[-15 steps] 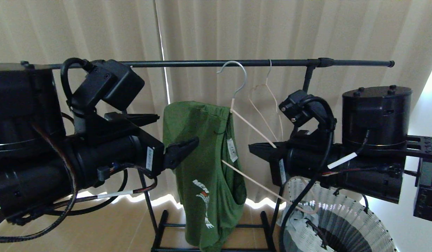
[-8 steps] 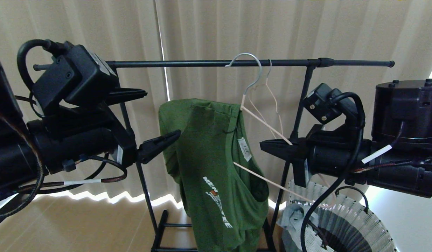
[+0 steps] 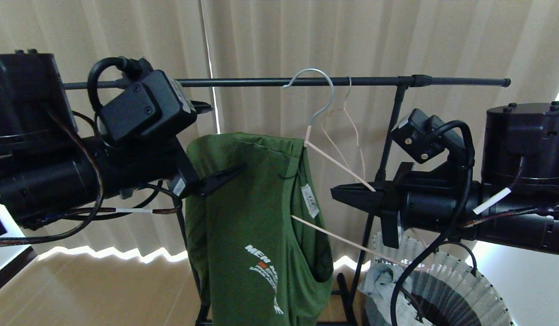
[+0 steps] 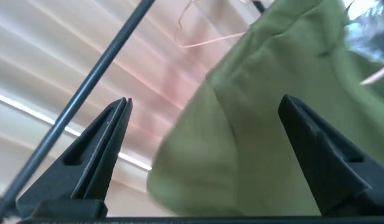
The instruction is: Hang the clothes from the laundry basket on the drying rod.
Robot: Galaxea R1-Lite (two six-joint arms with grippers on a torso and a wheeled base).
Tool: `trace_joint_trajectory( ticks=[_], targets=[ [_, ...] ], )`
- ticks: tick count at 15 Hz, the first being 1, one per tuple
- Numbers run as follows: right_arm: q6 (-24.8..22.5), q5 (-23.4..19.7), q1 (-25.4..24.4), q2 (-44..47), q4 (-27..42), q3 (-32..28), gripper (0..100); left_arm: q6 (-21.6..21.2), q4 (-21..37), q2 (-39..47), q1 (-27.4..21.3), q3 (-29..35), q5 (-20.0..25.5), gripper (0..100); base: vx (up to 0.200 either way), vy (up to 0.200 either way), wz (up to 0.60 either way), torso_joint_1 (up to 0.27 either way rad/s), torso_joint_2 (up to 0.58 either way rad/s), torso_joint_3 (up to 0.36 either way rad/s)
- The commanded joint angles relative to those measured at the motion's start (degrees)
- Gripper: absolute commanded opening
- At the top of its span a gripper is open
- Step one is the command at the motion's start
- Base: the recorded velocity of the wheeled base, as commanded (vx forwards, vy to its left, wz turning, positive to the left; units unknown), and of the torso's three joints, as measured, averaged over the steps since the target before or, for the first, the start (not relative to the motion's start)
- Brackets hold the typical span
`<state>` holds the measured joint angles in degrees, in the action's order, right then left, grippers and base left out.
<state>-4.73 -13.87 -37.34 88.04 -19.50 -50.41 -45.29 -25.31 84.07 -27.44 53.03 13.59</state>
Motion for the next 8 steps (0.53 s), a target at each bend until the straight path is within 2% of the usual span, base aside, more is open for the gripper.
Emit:
trace_joint_trajectory(
  ticks=[1,3,8],
  targets=[
    [-0.02,-0.01,-0.37,0.11,-0.01,0.05,0,-0.33,0.00,2.68,0.02,0.94,-0.06,100,0.000,0.000,0.00,0.000,0.00,0.000],
    [-0.10,-0.01,-2.65,0.47,-0.09,-0.04,0,-1.29,0.00,4.53,0.02,2.17,0.03,100,0.000,0.000,0.00,0.000,0.00,0.000],
    [-1.77,-0.10,-3.44,0.29,-0.09,0.13,0,-1.29,0.00,4.53,0.28,2.08,0.03,100,0.000,0.000,0.00,0.000,0.00,0.000]
  ],
)
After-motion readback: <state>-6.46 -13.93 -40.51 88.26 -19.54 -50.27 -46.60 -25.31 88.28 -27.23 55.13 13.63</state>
